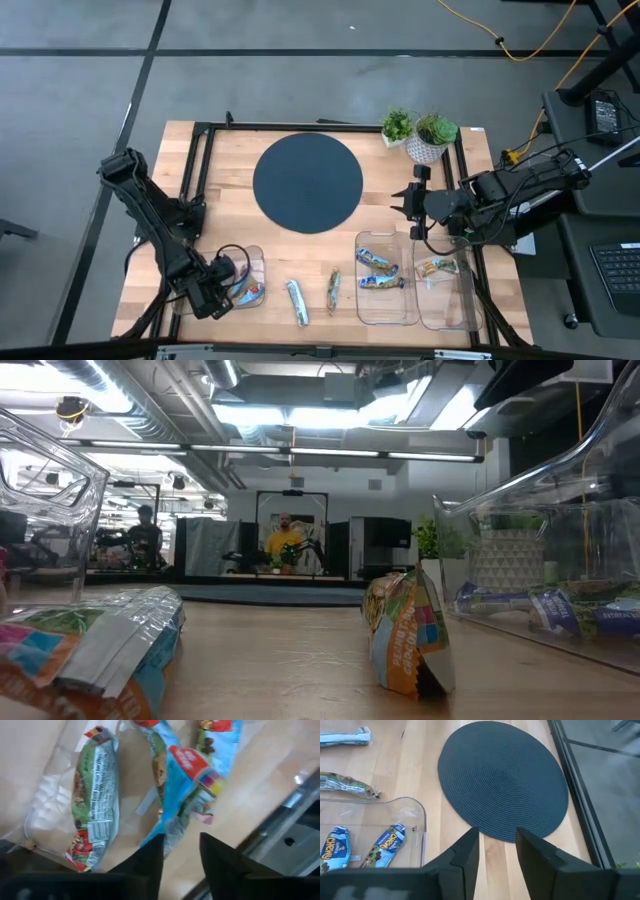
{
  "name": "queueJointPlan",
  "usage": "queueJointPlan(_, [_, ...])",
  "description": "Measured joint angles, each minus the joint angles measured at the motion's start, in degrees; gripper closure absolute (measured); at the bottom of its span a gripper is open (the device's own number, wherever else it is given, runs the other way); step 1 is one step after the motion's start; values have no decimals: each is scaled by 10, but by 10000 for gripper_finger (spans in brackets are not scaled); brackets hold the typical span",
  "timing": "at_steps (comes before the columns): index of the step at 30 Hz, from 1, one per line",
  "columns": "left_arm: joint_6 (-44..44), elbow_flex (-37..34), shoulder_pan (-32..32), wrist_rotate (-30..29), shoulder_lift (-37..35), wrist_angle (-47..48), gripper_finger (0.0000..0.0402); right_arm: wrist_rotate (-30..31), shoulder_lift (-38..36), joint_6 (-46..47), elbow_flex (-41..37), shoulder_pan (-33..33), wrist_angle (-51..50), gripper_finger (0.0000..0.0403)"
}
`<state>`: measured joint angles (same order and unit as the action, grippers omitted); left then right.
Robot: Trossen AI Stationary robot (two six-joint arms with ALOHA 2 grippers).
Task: Pick and place Granola Bars by type
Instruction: Put the yellow granola bar into the right transparent bin
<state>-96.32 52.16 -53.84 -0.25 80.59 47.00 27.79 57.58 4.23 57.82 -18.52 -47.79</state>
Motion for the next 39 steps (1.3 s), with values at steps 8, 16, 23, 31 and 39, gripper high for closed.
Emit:
queueJointPlan(8, [49, 85, 14, -45, -1, 95, 238, 0, 0, -2, 0, 0, 1, 273])
queueJointPlan(16, [220, 220, 31, -206, -2, 188, 249, 0, 0, -2, 0, 0, 1, 273])
queueJointPlan(23, [401, 271, 105, -188, -2, 168, 249, 0, 0, -1, 0, 0, 3, 273])
queueJointPlan(31, [663, 274, 203, -125, 5, 64, 257, 0, 0, 15, 0, 0, 3, 273])
queueJointPlan(39, [856, 274, 276, 41, 89, 41, 254, 0, 0, 15, 0, 0, 2, 273])
